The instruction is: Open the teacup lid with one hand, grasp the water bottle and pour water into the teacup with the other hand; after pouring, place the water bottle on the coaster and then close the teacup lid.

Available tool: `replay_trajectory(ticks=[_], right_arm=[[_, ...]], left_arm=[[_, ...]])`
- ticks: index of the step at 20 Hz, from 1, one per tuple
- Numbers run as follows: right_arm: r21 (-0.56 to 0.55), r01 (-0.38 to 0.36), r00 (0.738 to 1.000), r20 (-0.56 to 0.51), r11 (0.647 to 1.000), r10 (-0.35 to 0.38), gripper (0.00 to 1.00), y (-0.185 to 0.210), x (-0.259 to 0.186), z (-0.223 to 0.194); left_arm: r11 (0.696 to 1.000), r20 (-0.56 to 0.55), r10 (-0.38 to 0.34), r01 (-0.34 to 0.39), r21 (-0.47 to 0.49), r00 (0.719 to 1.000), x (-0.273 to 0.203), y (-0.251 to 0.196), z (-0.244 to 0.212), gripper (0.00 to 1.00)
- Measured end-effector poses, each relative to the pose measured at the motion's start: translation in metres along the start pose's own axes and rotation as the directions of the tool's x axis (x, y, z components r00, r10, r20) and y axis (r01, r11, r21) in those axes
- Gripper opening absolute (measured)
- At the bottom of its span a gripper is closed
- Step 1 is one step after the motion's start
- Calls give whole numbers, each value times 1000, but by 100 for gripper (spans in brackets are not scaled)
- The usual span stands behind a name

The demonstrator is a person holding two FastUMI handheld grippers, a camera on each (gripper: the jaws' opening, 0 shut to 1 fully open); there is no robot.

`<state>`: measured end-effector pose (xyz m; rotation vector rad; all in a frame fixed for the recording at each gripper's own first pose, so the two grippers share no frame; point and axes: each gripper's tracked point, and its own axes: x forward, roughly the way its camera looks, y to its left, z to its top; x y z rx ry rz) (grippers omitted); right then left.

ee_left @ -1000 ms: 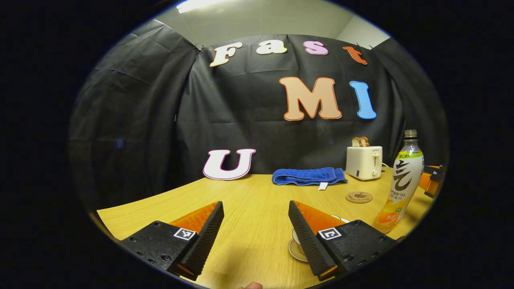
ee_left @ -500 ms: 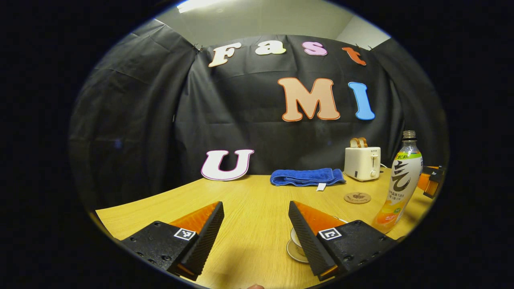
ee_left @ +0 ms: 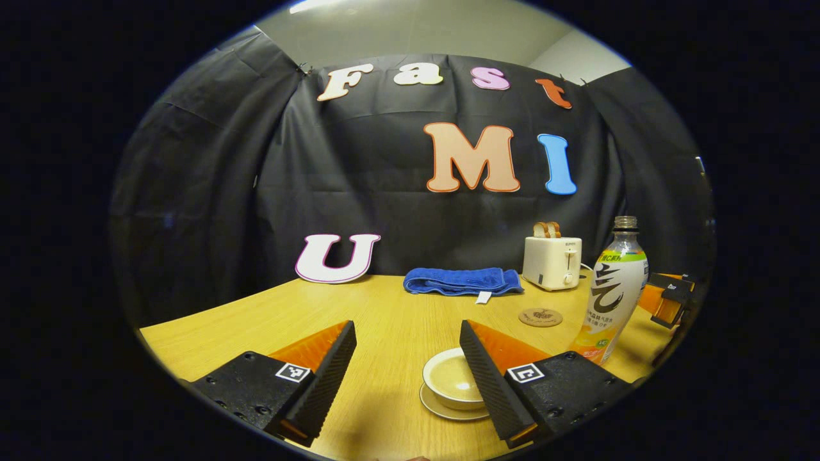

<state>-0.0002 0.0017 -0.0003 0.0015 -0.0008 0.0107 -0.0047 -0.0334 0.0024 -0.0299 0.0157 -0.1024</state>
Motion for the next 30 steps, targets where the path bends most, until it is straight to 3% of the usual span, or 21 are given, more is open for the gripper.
replay_trajectory(ticks=[8, 14, 18, 21, 24, 26, 27, 30], right_arm=[[1, -15, 1000, 0, 1000, 15, 96, 2, 0, 0], [1, -26, 1000, 0, 1000, 26, 96, 4, 0, -1], [2, -32, 999, -1, 999, 32, 94, 5, -1, -1], [2, -40, 999, -1, 999, 40, 94, 6, -1, -1], [2, -42, 999, 0, 999, 42, 94, 6, -1, -1], [2, -43, 999, -1, 999, 43, 96, 7, -1, -1], [2, -44, 999, -1, 999, 44, 96, 7, 0, -1], [2, -53, 999, 0, 999, 53, 96, 9, 1, -1]], left_arm=[[995, -80, -94, 97, 32, 992, 2, -33, -8, 93], [991, -159, -119, 127, 41, 980, 4, -46, -27, 86], [988, -184, -135, 145, 46, 974, 6, -52, -31, 76], [986, -188, -140, 155, 67, 972, 7, -56, -32, 60], [983, -184, -137, 156, 92, 973, 8, -57, -30, 54], [984, -180, -132, 150, 95, 975, 10, -56, -31, 43], [984, -178, -135, 154, 94, 975, 10, -58, -30, 34], [983, -175, -141, 159, 94, 974, 10, -59, -30, 28]])
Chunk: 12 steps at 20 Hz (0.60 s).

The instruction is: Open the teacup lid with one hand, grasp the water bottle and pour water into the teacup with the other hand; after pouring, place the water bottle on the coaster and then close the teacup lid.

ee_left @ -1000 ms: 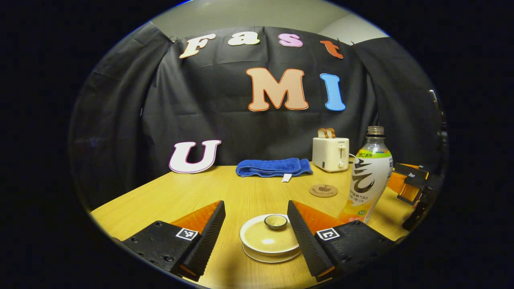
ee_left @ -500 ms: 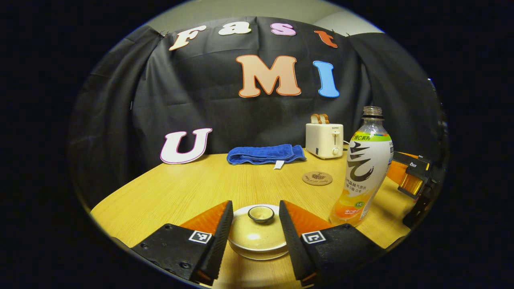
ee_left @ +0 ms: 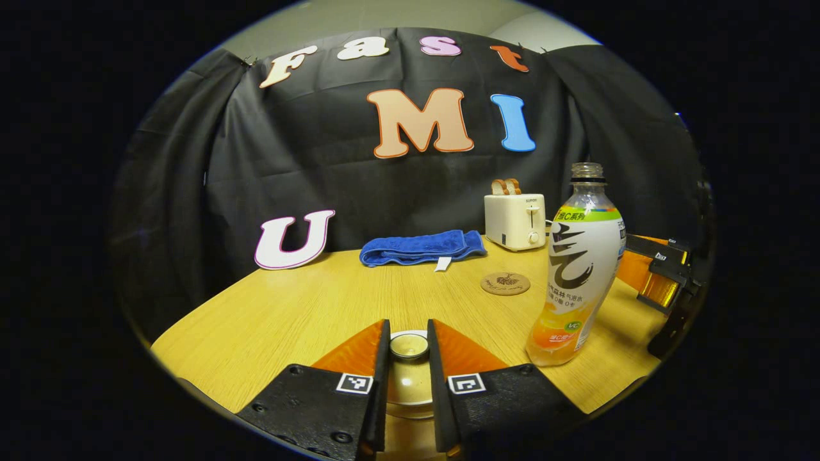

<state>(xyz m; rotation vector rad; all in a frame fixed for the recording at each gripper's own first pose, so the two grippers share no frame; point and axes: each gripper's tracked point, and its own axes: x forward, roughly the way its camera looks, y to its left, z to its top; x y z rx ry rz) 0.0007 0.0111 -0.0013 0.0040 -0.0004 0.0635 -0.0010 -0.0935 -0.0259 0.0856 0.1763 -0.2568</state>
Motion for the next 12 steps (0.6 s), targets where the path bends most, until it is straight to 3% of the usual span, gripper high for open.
replay_trajectory(ticks=[2, 3, 7, 12], right_arm=[[0, -26, 1000, -3, 1000, 26, 94, 6, -2, -1], [1, -34, 999, -2, 999, 34, 99, 6, -2, 0], [2, -68, 998, -7, 998, 68, 94, 13, -10, -1], [7, -156, 988, -13, 988, 157, 94, 35, -29, -2]], left_arm=[[1000, 5, -4, 4, -2, 1000, 0, 0, 1, 25], [1000, 11, -4, 4, -9, 1000, -1, 1, 1, 24], [1000, 28, 3, -2, -31, 1000, -1, 4, 6, 22], [998, 71, 31, -28, -48, 997, -7, 16, 22, 22]])
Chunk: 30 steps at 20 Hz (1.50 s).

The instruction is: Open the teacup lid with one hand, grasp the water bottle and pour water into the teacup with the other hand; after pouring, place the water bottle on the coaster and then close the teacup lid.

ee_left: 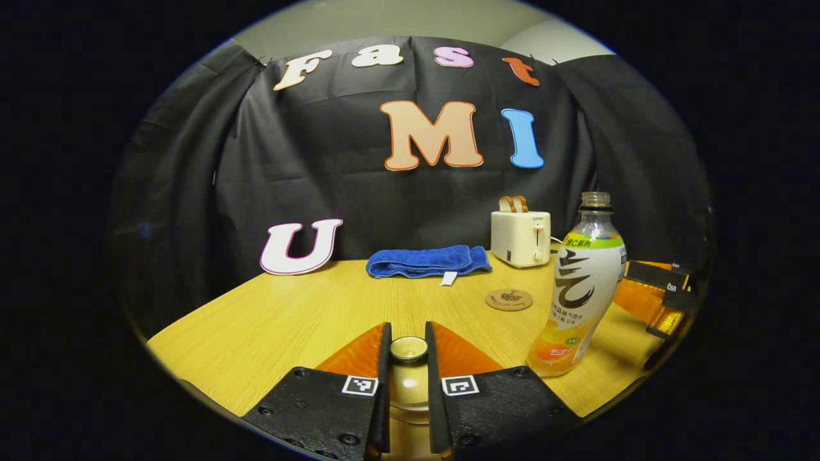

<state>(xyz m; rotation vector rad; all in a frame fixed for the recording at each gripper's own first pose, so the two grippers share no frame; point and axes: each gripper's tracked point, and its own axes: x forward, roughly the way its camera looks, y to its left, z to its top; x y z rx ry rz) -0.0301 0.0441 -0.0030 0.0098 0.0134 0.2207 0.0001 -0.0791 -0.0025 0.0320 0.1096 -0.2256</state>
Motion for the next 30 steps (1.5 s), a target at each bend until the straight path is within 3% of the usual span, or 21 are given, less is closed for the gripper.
replay_trajectory(ticks=[4, 8, 11, 25, 27, 28, 30], right_arm=[[4, -94, 996, 1, 996, 94, 94, 29, -13, 0], [6, -149, 989, 0, 989, 149, 99, 48, -20, -1], [7, -177, 984, -7, 984, 177, 96, 62, -19, -2], [0, -204, 976, -80, 979, 204, 96, 97, 12, -15], [-2, -198, 975, -105, 980, 197, 91, 98, 15, -19], [0, -199, 974, -110, 980, 197, 75, 98, 16, -19], [-5, -203, 972, -123, 979, 201, 77, 101, 19, -21]], left_arm=[[1000, 30, 11, -12, 3, 999, -7, 6, 11, 21], [1000, 39, 24, -24, -2, 999, -14, 12, 14, 21], [999, 45, 37, -37, -5, 998, -18, 19, 16, 21], [994, 66, 109, -107, -38, 992, -35, 62, 21, 21], [993, 67, 115, -112, -45, 991, -36, 65, 21, 21], [992, 67, 119, -116, -46, 991, -37, 67, 21, 21], [991, 66, 125, -122, -46, 990, -38, 71, 20, 21]])
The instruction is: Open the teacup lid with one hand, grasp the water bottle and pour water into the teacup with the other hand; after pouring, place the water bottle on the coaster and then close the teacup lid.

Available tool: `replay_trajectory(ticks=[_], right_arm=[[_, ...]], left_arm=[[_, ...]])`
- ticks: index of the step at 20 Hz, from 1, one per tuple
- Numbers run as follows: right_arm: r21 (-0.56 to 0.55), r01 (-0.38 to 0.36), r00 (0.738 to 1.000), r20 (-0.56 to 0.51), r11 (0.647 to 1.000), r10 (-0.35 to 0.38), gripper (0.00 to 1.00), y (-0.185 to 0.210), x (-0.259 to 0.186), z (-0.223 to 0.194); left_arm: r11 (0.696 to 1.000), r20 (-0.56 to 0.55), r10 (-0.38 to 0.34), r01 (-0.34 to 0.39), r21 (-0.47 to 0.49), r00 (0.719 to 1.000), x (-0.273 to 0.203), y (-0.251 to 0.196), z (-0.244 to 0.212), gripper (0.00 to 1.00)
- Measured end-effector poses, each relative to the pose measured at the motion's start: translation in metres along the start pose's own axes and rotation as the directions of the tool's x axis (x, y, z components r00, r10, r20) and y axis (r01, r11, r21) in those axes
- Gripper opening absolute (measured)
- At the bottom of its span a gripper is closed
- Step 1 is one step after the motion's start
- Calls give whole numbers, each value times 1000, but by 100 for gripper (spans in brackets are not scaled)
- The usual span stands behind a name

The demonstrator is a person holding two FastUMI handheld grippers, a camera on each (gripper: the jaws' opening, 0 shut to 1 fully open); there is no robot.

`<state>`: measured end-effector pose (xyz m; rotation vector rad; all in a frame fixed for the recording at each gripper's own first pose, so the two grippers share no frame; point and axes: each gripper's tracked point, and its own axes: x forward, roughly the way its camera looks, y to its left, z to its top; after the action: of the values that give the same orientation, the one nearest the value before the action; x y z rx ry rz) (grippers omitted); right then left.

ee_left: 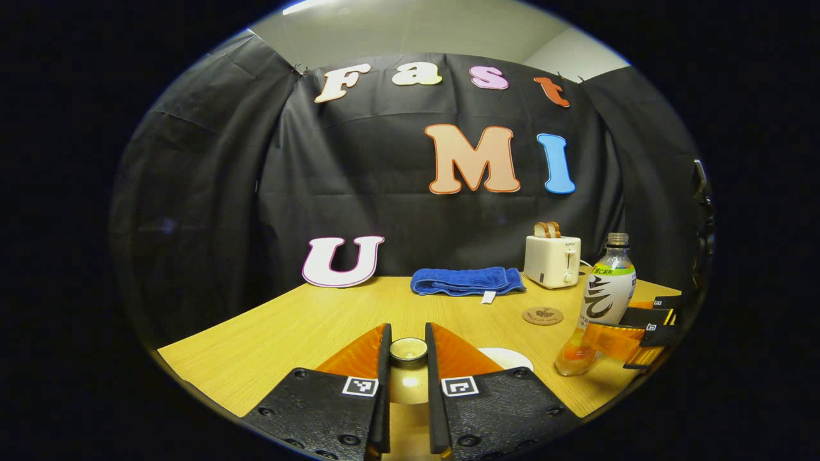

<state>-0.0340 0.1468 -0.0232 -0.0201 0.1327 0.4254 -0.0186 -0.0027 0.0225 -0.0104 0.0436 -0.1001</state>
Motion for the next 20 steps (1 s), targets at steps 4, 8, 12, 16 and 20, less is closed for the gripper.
replay_trajectory(ticks=[4, 8, 12, 16, 20], right_arm=[[-70, 2, 1000, 1, 998, -2, 68, -3, 3, 3], [-253, 47, 999, 14, 966, -45, 70, -12, 8, 10], [-438, 54, 998, 44, 897, -38, 68, -2, 12, 16], [-608, 66, 997, 70, 792, -29, 70, 11, 18, 16], [-755, 75, 996, 88, 652, -13, 69, 24, 23, 11]], left_arm=[[1000, 0, 6, -6, -6, 1000, 0, 7, 0, 21], [1000, -5, 22, -22, -12, 1000, -1, 15, -2, 21], [999, -5, 37, -37, -20, 999, -1, 24, -3, 21], [999, -7, 53, -53, -13, 999, -2, 33, -5, 21], [998, -15, 64, -65, -17, 998, -4, 41, -10, 21]])
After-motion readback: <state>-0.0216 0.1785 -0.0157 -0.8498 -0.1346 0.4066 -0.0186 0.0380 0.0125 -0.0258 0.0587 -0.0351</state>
